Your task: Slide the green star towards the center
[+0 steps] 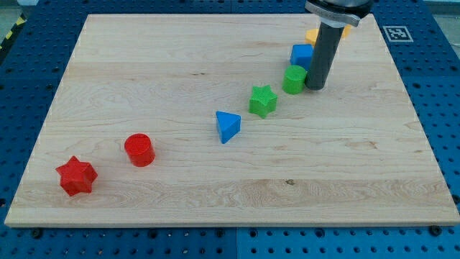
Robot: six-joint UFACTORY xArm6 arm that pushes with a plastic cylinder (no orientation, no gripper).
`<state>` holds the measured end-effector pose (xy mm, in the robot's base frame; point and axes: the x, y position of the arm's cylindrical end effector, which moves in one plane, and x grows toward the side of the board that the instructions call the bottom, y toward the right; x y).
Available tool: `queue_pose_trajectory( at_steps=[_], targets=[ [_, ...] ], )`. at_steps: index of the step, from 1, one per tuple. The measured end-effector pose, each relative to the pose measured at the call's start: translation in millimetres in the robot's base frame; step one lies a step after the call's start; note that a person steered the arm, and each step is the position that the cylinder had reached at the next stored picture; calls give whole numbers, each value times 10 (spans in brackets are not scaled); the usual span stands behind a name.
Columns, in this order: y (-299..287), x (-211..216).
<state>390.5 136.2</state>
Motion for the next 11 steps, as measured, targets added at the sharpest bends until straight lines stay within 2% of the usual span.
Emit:
queue_pose_trajectory(
  at_steps=[3, 6, 7, 11],
  targets=[
    [-78, 36],
    [-276, 690],
    [-681, 730],
    [-754, 620]
  ],
)
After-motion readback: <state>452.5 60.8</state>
